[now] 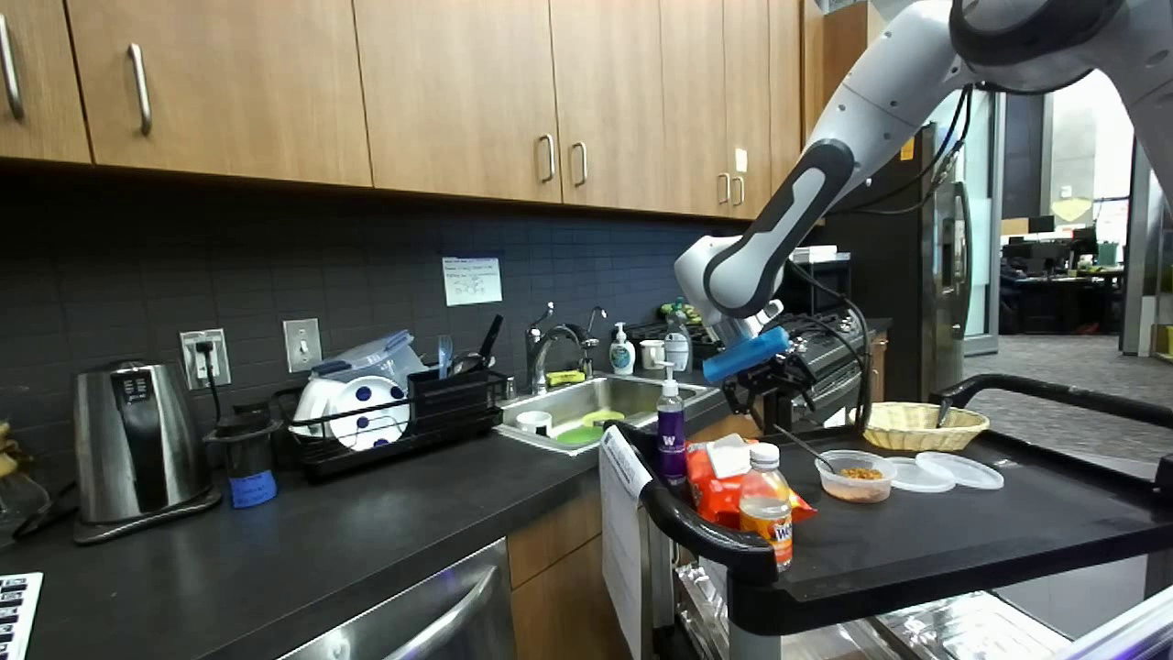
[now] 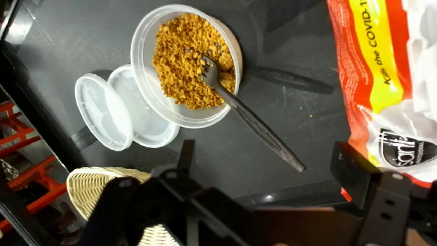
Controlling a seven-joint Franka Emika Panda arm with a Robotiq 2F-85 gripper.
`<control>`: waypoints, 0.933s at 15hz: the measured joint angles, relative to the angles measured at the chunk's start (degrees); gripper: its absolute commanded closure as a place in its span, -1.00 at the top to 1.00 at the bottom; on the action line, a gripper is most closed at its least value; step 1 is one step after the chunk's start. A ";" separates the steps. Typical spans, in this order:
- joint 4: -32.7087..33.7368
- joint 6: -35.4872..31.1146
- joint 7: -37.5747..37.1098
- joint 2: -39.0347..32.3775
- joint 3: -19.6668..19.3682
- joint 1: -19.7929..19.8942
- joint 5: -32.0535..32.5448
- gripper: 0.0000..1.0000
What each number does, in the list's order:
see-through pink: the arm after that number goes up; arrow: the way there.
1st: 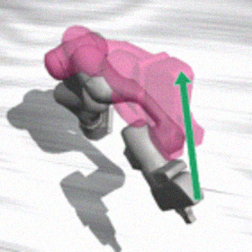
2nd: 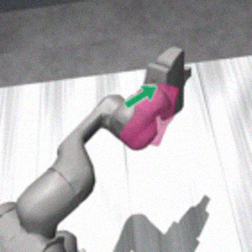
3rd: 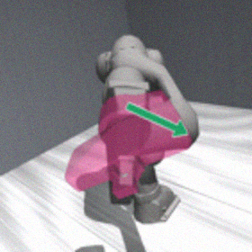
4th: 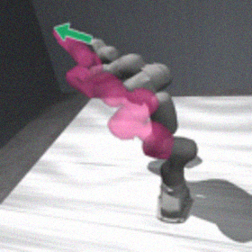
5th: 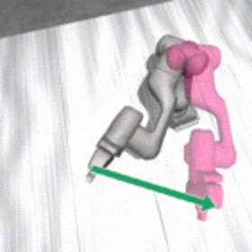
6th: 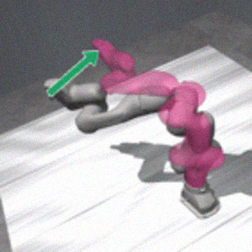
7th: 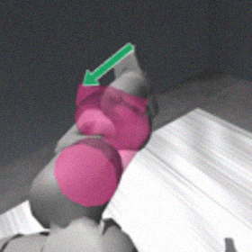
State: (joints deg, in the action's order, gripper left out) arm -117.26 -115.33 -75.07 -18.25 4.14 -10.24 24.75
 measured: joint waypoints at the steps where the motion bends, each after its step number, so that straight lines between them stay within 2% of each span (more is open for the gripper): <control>1: 0.43 0.02 -0.06 -0.50 -0.22 -0.01 0.00 1.00; 14: 3.10 4.66 -0.23 -2.93 -3.13 -0.21 0.00 1.00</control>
State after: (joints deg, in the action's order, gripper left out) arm -114.17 -110.67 -75.30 -21.19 1.00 -10.45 24.75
